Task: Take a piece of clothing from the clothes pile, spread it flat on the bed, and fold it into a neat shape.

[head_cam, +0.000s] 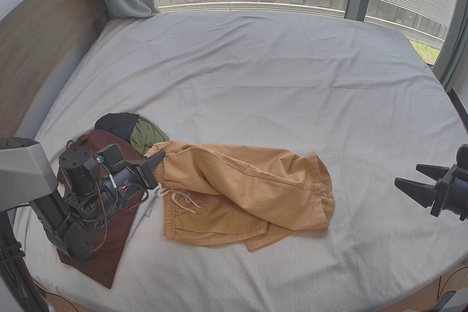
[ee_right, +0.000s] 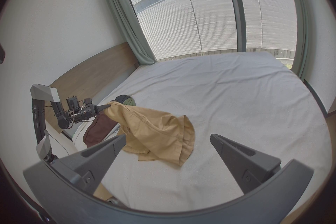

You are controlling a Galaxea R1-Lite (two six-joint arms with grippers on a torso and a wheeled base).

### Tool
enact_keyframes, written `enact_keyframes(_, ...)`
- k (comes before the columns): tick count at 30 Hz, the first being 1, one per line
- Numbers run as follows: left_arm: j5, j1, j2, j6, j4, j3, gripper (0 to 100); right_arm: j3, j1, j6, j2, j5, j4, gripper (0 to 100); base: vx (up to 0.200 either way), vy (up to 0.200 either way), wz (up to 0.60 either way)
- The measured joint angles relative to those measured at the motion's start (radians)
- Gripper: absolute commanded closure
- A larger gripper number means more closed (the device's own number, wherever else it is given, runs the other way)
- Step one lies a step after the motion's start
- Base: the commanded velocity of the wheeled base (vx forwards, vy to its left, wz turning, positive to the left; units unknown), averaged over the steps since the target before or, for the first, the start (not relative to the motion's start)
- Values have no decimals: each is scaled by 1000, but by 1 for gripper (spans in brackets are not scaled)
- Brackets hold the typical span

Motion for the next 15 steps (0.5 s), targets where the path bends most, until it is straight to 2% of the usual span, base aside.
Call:
enact_keyframes(6, 0, -5, 0, 0, 0, -8, 100, -8, 42, 6, 59, 15, -10, 0, 0, 0, 0)
enact_keyframes(11, 0, -13, 1, 0, 0, -23, 100, -28, 112, 16, 103, 18, -34, 0, 0, 0, 0)
enact_keyframes(15, 0, -14, 4, 0, 0, -32, 100, -47, 141, 93, 140, 24, -72, 0, 0, 0, 0)
